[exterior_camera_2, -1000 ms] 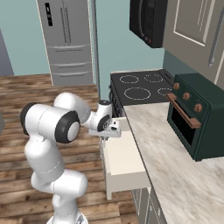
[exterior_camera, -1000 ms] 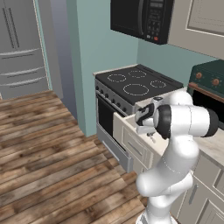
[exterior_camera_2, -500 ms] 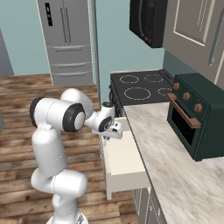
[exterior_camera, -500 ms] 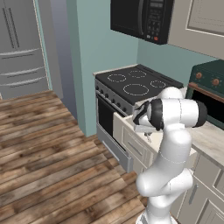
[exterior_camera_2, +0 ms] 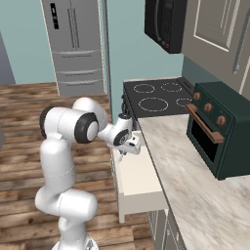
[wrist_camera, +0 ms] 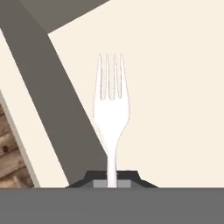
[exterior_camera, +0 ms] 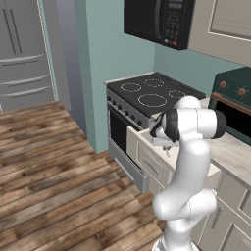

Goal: Pick up the metallic utensils from the counter and place them in the open drawer. Make sure not to pick up any wooden utensils.

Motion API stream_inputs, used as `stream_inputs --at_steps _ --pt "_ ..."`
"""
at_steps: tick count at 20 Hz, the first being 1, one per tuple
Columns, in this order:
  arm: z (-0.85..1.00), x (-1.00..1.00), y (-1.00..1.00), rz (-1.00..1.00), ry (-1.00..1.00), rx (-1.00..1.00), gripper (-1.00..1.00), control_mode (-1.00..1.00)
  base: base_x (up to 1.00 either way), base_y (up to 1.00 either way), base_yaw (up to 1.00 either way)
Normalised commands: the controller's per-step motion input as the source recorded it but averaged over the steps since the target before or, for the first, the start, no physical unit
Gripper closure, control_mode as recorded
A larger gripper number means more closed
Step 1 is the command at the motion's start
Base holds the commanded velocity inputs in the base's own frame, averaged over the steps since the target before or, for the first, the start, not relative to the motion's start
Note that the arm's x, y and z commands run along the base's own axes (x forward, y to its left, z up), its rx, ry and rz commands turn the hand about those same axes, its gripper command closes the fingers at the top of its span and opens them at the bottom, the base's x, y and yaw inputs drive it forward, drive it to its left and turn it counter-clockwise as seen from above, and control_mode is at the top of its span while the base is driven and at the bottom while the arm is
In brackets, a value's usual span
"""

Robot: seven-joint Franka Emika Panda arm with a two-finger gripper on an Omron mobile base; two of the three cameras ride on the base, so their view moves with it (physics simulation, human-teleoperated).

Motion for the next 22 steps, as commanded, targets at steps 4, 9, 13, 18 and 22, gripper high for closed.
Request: stream_inputs --at_steps 4,9,13,18,22 --pt "0.0 0.16 -0.32 0.08 0.0 0.0 1.0 -1.0 0.0 0.0 0.0" --pt "-0.1 0.17 -0.1 0.13 0.0 0.0 1.0 -1.0 0.0 0.0 0.0" --pt "-0.24 0.11 0.0 0.14 0.0 0.0 1.0 -1.0 0.0 0.0 0.0" --pt "-0.3 0.07 0.0 0.1 0.0 0.0 1.0 -1.0 0.0 0.0 0.0" --pt "-0.32 0.14 0.0 0.06 0.0 0.0 1.0 -1.0 0.0 0.0 0.0"
